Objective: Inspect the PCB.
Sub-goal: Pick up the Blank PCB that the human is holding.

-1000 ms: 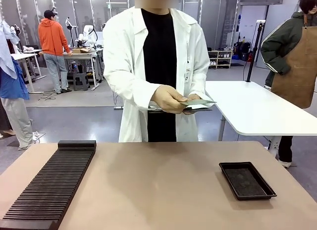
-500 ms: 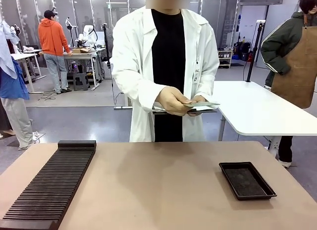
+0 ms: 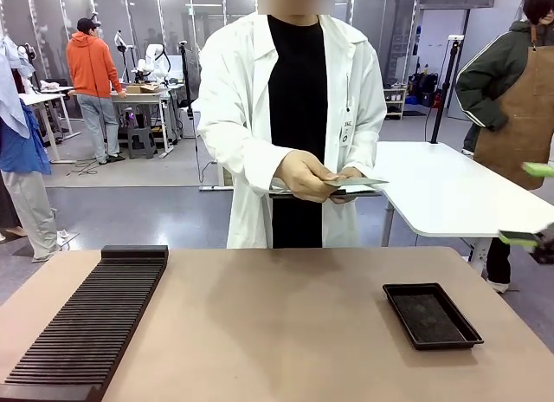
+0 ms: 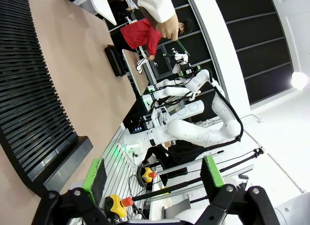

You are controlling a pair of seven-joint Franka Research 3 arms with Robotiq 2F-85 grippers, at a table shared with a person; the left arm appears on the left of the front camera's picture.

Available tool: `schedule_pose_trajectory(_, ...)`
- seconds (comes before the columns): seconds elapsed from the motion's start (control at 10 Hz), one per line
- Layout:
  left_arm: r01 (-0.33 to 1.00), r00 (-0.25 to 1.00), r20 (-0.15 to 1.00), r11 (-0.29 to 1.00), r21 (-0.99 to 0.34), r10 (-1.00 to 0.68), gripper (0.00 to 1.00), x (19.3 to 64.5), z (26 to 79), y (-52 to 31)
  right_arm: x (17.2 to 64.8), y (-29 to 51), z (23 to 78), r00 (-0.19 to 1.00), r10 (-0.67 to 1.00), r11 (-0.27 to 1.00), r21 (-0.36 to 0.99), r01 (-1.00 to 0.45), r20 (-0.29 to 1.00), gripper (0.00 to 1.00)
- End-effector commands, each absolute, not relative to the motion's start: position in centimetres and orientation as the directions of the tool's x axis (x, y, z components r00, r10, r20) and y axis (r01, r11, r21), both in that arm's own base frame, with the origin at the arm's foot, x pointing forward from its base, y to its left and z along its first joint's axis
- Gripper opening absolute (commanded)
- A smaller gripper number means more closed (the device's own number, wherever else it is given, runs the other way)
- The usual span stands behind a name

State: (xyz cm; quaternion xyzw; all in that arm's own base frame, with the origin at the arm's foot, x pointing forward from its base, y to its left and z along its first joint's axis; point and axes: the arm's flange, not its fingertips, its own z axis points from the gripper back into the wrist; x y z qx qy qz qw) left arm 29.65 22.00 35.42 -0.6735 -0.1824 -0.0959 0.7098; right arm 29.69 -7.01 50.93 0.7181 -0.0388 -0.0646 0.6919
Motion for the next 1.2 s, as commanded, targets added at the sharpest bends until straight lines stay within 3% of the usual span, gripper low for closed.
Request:
schedule_pose_trajectory(0.0,0.388,0.913,0.395,0.086,-0.918,0.105,1.0,29.6,35.7,22.1,31.7,-3.7,53.7,0.974,-0.18,-0.024,0.991,0.135,-0.137,1.0)
schedule_pose_trajectory(0.5,0.388,0.913,0.395,0.086,-0.918,0.105,1.0,29.6,35.7,22.1,36.7,4.6,54.7,0.954,-0.148,0.111,0.954,0.278,-0.261,1.0)
schedule_pose_trajectory(1.1,0.388,0.913,0.395,0.086,-0.918,0.105,1.0,29.6,35.7,22.1,40.0,8.9,52.2,0.961,-0.063,0.081,0.958,0.274,-0.269,1.0)
